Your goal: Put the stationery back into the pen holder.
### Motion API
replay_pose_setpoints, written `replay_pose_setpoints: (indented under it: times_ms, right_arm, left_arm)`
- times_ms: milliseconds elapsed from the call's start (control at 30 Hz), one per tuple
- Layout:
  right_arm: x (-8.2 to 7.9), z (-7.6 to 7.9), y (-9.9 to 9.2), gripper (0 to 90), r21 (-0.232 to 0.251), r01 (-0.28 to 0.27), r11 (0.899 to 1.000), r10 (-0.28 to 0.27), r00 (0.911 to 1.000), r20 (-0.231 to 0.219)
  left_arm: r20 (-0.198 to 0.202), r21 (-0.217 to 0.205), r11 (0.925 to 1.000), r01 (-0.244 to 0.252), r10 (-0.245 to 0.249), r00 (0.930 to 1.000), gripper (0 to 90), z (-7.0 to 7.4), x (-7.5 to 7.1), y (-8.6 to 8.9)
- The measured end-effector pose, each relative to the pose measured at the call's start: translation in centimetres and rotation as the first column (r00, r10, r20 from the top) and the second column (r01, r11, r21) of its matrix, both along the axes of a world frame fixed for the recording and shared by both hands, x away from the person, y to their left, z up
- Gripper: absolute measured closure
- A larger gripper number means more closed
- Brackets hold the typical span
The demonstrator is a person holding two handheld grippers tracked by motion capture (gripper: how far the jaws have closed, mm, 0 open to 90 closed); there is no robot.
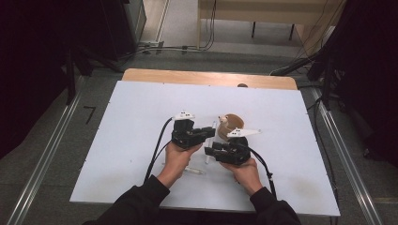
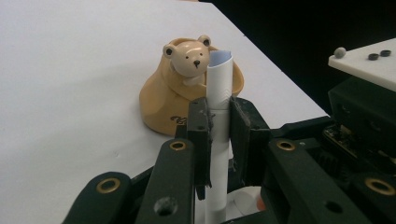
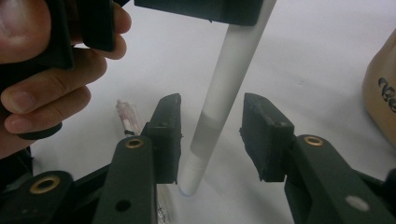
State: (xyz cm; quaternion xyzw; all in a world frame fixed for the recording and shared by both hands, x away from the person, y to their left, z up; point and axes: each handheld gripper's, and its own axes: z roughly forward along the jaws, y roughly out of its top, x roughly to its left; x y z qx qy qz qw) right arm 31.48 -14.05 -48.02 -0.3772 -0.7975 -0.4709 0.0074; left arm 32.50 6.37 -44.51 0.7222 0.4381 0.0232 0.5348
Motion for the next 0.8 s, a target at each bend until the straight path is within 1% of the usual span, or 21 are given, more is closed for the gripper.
replay_pose_setpoints:
  times_ms: [100,267,533,667,733,800]
  right_arm:
    - [0.07,-0.05,-0.04,61.2,0.012,-0.006,1.000,0.006,0.9999,-0.011]
    - [0.04,0.02,-0.10,70.6,0.017,-0.010,1.000,0.010,0.9998,-0.014]
    - [0.34,-0.03,-0.55,75.8,0.041,0.011,0.999,-0.009,0.9986,-0.053]
    - [0.41,0.01,-0.69,76.3,0.046,0.017,0.999,-0.014,0.9982,-0.058]
    - [0.43,-0.02,-0.70,76.5,0.051,0.016,0.999,-0.012,0.9975,-0.069]
    - [0.45,0.00,-0.73,76.6,0.057,0.013,0.998,-0.009,0.9972,-0.074]
  left_arm:
    - [0.002,-0.004,1.0000,0.003,-0.003,1.0000,78.7,0.05,-0.09,-0.10]
    - [0.007,-0.008,0.9999,0.007,-0.007,1.0000,78.6,0.12,-0.22,-0.18]
    - [0.015,-0.021,0.9998,0.005,-0.005,0.9999,78.5,0.27,-0.30,0.00]
    - [0.026,-0.014,0.9998,0.012,-0.012,0.9996,78.3,0.31,-0.39,-0.04]
    - [0.032,-0.012,0.9998,0.019,-0.018,0.9993,78.2,0.30,-0.42,-0.04]
    - [0.041,-0.016,0.9996,0.025,-0.024,0.9989,77.4,0.34,-0.49,-0.03]
